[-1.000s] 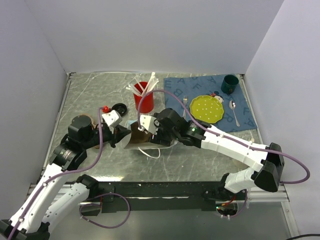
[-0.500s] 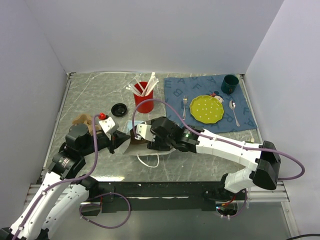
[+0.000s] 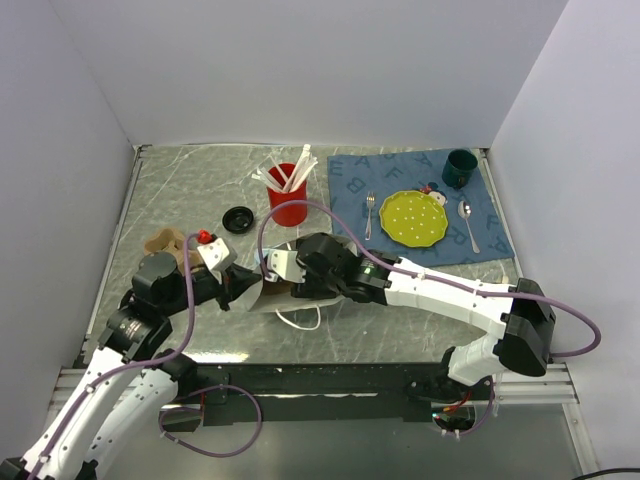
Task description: Pack the takeout coffee
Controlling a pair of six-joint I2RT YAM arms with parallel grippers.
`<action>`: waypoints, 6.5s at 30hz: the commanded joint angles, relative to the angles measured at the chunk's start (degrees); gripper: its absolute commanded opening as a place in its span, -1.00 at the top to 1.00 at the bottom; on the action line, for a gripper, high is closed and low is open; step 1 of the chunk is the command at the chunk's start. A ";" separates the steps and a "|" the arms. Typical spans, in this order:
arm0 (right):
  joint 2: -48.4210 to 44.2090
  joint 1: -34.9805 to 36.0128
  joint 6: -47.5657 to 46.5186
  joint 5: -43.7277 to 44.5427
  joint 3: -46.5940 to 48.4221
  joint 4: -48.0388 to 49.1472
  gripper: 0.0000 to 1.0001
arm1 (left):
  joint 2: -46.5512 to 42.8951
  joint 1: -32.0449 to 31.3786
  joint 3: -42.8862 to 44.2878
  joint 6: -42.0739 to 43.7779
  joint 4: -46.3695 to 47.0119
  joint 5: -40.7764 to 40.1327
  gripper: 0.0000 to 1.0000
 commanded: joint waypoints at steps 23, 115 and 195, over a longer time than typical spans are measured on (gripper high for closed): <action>3.92 0.56 3.68 -5.44 4.17 3.56 0.29 | -2.66 -0.23 -1.00 -0.47 3.66 1.55 0.98; -5.22 3.55 -17.93 0.28 -3.57 4.53 0.35 | -8.21 -1.73 0.94 3.84 -1.88 6.29 0.98; 0.05 -0.05 -17.94 -12.02 -1.02 6.99 0.33 | 8.19 -3.57 26.32 -36.85 -29.72 -31.25 -0.44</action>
